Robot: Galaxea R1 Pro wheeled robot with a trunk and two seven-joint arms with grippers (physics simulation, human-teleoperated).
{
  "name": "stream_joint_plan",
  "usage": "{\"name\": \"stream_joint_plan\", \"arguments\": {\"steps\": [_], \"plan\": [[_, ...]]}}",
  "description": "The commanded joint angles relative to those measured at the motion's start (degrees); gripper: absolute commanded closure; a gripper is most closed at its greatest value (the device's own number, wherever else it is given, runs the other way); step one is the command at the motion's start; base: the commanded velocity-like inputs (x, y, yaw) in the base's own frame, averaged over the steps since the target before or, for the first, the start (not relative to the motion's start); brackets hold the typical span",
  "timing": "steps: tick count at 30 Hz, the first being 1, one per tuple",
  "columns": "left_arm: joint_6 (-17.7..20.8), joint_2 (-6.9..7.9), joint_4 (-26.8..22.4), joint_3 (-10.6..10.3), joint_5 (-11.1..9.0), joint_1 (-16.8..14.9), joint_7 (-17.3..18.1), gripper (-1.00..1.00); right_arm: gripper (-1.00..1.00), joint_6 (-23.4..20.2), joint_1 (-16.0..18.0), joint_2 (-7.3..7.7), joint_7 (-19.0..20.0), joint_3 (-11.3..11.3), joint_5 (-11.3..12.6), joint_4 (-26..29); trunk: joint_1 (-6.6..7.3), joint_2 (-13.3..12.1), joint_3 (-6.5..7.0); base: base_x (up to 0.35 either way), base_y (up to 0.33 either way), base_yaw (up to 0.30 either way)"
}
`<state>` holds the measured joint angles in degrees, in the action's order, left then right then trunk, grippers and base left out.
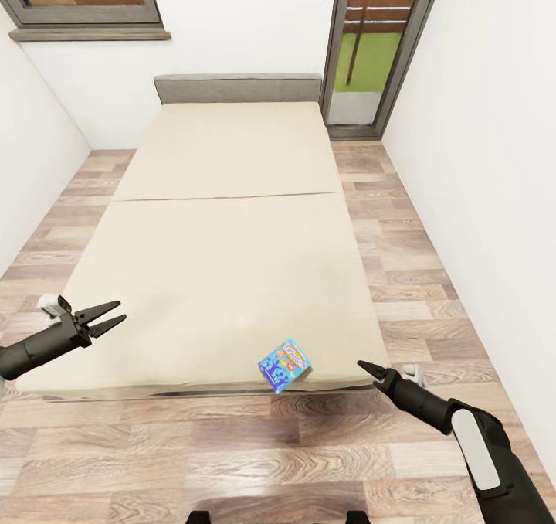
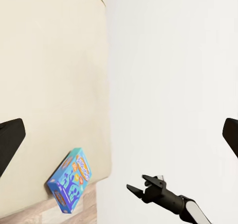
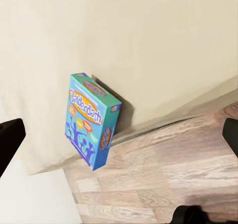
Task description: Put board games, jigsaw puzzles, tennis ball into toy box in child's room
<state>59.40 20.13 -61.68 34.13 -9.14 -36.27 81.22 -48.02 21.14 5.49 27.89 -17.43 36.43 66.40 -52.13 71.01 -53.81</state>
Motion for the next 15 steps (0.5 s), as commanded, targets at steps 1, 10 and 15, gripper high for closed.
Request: {"name": "stream_joint_plan", "arguments": {"steps": [1,10,15], "plan": [[0.6,0.00,0.0,0.0,0.0,0.0,0.2,-1.00,-1.00,-0.2,0.0,-0.35,0.4,-0.2,0.1,0.1,0.00,0.0,-0.03,0.000,0.000,0.000],[0.6,0.00,-0.1,0.1,0.0,0.0,0.2,-1.00,-1.00,0.4,0.0,-1.69,1.7,-0.5,1.4,0.2,0.00,0.0,-0.03,-0.122,0.000,0.000],[0.6,0.00,-0.1,0.1,0.0,0.0,0.2,-1.00,-1.00,0.5,0.0,-1.77,1.8,-0.5,1.5,0.2,0.00,0.0,-0.03,-0.076,0.000,0.000]]}}
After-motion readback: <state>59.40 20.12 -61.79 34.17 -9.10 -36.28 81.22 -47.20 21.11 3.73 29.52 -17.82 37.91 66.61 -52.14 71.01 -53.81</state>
